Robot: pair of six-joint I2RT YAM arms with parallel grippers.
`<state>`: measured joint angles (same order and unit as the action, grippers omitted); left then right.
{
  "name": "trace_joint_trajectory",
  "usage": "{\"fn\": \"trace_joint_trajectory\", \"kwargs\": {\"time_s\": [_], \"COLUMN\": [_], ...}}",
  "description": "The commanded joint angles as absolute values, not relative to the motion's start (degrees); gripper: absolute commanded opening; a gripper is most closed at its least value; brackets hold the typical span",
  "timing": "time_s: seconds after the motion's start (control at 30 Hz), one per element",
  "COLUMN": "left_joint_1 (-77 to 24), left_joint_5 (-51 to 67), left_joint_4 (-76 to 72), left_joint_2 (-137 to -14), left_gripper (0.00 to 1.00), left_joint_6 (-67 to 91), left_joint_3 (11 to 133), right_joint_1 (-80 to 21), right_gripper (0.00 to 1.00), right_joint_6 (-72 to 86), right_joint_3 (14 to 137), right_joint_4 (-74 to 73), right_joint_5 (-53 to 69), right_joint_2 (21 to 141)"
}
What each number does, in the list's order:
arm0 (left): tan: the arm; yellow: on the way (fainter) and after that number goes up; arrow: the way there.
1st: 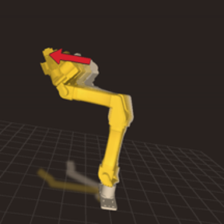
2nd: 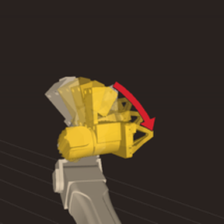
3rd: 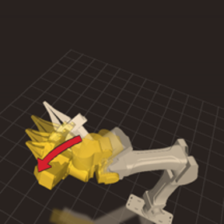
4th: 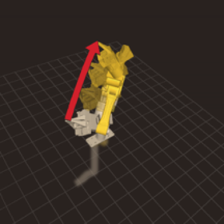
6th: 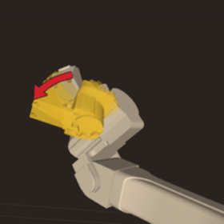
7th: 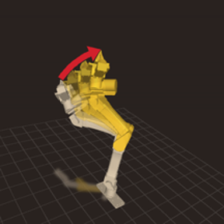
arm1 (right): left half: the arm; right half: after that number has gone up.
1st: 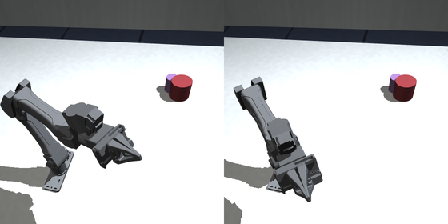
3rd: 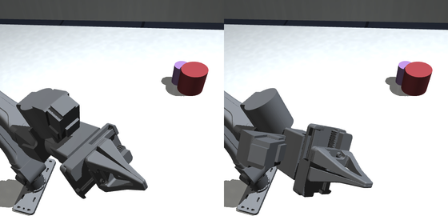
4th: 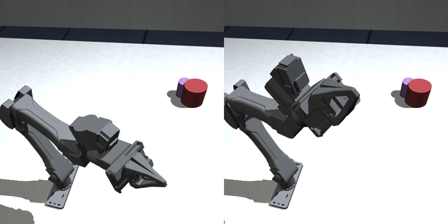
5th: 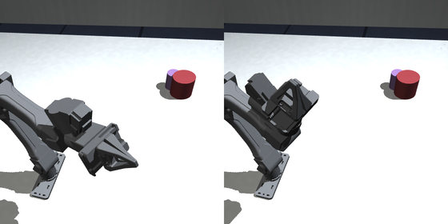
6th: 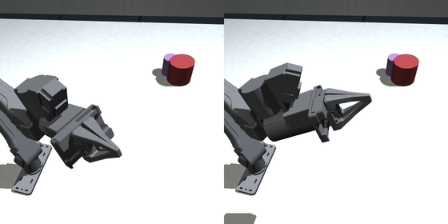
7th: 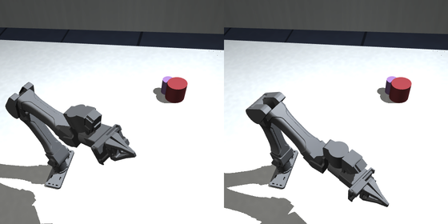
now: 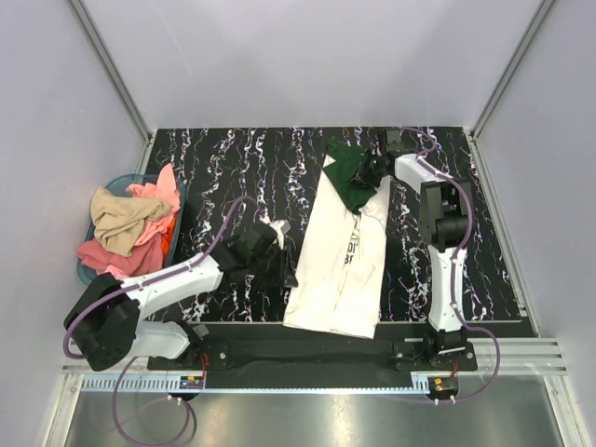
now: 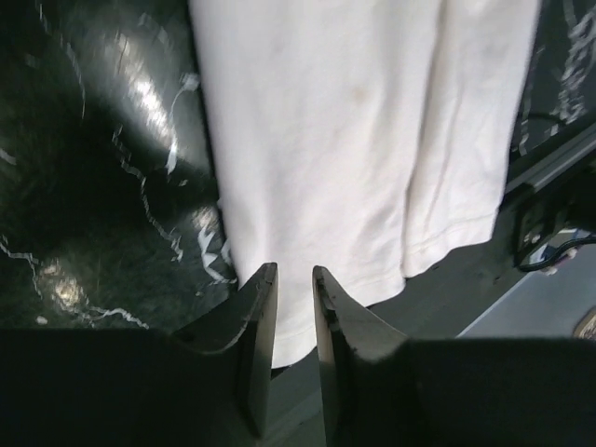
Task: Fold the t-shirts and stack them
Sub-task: Fold the tshirt
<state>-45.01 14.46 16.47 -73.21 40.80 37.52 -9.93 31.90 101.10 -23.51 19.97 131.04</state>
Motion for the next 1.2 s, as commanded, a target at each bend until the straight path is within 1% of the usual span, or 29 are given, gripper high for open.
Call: {"fn": "trace_joint_trajectory", "kwargs": {"time_s": [0.0, 0.2, 0.47, 0.6, 0.67, 0.77, 0.87, 0.93, 0.97, 1.0, 1.03, 1.07, 1.1, 1.17], "left_joint_1": [-45.09, -44.04, -39.03, -39.11, -40.16, -43.23, -45.34, -46.58, -47.80, -48.42, -49.82, -50.36, -50.88, -52.03], "left_joint_5": [12.31, 9.67, 16.69, 21.17, 23.90, 21.89, 22.32, 21.80, 21.80, 21.45, 20.92, 20.83, 20.92, 20.57], "left_joint_4": [17.93, 20.48, 19.25, 17.59, 15.22, 13.28, 10.04, 8.18, 6.69, 6.16, 5.89, 5.89, 5.98, 6.06], "left_joint_2": [-73.21, -74.88, -81.29, -83.05, -83.67, -84.64, -86.92, -88.85, -89.73, -91.65, -92.63, -93.85, -96.04, -97.81], "left_gripper": [0.27, 0.29, 0.28, 0.29, 0.29, 0.31, 0.33, 0.34, 0.34, 0.35, 0.35, 0.35, 0.35, 0.35], "left_joint_6": [37.36, 32.18, 28.48, 28.74, 30.22, 31.63, 34.26, 35.24, 35.94, 35.86, 35.77, 35.60, 35.51, 35.51], "left_joint_3": [43.94, 49.65, 56.15, 57.74, 57.74, 57.48, 56.61, 56.43, 56.69, 57.04, 57.56, 58.96, 59.58, 60.91], "right_joint_1": [-10.98, -11.34, -11.43, -11.43, -11.25, -10.99, -10.46, -9.76, -9.32, -9.06, -8.62, -8.35, -8.09, -6.95], "right_gripper": [0.29, 0.28, 0.27, 0.29, 0.31, 0.35, 0.40, 0.42, 0.43, 0.43, 0.44, 0.44, 0.44, 0.43], "right_joint_6": [32.69, 33.75, 34.55, 32.00, 30.77, 29.97, 29.09, 28.83, 28.57, 28.48, 28.22, 27.95, 27.78, 27.25], "right_joint_3": [104.94, 110.82, 124.79, 128.23, 128.50, 127.97, 126.74, 124.20, 122.36, 117.65, 115.07, 112.53, 107.45, 102.51], "right_joint_4": [-26.45, -27.16, -30.14, -34.45, -35.33, -36.12, -37.70, -38.84, -39.02, -38.94, -38.94, -38.59, -38.50, -37.54], "right_joint_5": [15.65, 15.38, 18.01, 17.23, 16.09, 15.47, 14.77, 14.94, 15.12, 14.86, 14.33, 13.72, 13.89, 14.24], "right_joint_2": [134.55, 140.53, 147.65, 145.38, 141.71, 136.26, 131.67, 128.43, 127.02, 125.35, 121.94, 120.16, 118.41, 113.22]}}
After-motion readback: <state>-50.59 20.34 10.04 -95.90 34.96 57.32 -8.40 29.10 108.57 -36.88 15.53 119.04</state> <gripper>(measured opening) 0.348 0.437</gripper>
